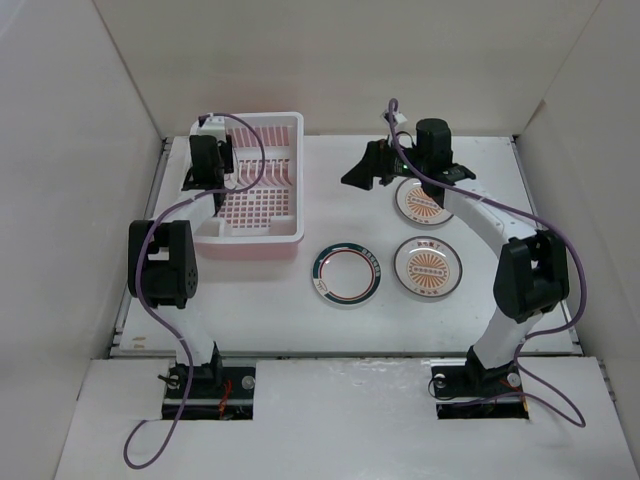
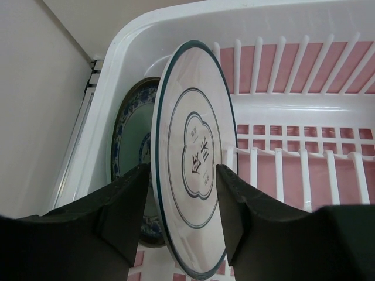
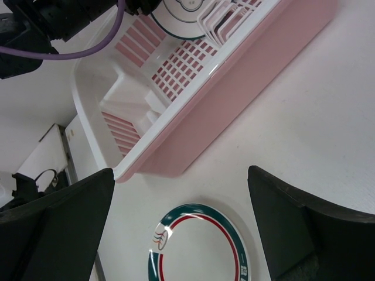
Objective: Load the plates into the dish rack
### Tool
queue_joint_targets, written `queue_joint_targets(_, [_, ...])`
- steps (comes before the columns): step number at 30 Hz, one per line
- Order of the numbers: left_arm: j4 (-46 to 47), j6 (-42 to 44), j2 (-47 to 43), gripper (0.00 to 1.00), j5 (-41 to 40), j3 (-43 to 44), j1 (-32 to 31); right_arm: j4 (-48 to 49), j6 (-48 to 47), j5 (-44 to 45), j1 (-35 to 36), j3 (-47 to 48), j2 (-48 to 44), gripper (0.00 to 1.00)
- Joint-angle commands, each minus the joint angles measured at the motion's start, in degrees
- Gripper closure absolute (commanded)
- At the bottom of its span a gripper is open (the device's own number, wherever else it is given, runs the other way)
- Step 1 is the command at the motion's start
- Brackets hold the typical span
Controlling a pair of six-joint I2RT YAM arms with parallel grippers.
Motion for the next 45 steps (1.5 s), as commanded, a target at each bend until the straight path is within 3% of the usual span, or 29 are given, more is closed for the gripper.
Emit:
queue_joint_targets(1, [0.9, -0.2, -3.2, 0.53, 1.3, 1.3, 0.2, 2.1, -1.0, -0.6, 1.1, 2.6, 0.1, 0.00])
queue_joint_targets(9, [-3.4, -0.7, -7.7, 0.46, 3.0, 5.4, 0.2, 2.1, -1.0, -0.6, 1.1, 3.1, 0.7, 0.00])
queue_joint_targets(13, [-3.9, -0.1, -11.7, 0.29, 1.2, 6.1, -1.1, 2.1, -1.0, 0.6, 0.0, 3.1, 0.7, 0.00])
queue_joint_targets(14, [-3.9, 0.5, -12.6, 0.17, 0.5, 6.7, -2.1, 2.1, -1.0, 1.4, 0.0, 3.1, 1.2, 0.00])
queue_joint_targets(17, [-5.8, 2.4, -16.0, 0.00, -2.6, 7.8, -5.3, 2.1, -0.4, 4.3, -2.4, 1.7, 1.2, 0.00])
queue_joint_targets(20, [-13.3, 2.4, -18.9, 0.00, -2.0, 13.3, -7.9, 1.6, 2.2, 10.9, -5.8, -0.6, 0.6, 0.00])
queue_joint_targets(22, [-18.6, -5.0, -18.9, 0.00, -1.4, 20.9, -9.3, 1.6, 5.2, 14.4, -8.3, -4.4, -0.7, 0.00])
queue_joint_targets(23, [-24.6, -7.0, -18.9, 0.00, 1.4, 23.6, -9.3, 1.6, 6.0, 16.7, -11.3, -5.8, -1.2, 0.00])
queue_joint_targets(26, [-30.9, -10.5, -18.9, 0.00, 14.1, 30.7, -10.3, 4.5, 10.2, 22.9, -17.7, -14.8, -5.3, 0.00])
queue_joint_targets(29, [-29.8, -13.2, -22.6, 0.00, 14.9, 28.3, -13.2, 9.8, 13.0, 24.9, -22.4, -24.5, -11.2, 0.00])
queue_joint_targets(34, [-27.1, -17.5, -29.0, 0.00, 16.3, 23.6, -15.4, 9.8, 15.8, 27.5, -29.2, -27.5, -13.1, 0.00])
queue_joint_targets(39, [-29.9, -14.7, -28.5, 0.00, 10.5, 24.1, -20.6, 10.4, 17.6, 27.0, -31.3, -27.5, -7.6, 0.00])
queue_joint_targets(45, [-31.6, -14.7, -26.6, 0.00, 9.1, 26.0, -23.6, 13.4, 19.7, 17.5, -33.0, -24.6, 2.9, 0.04])
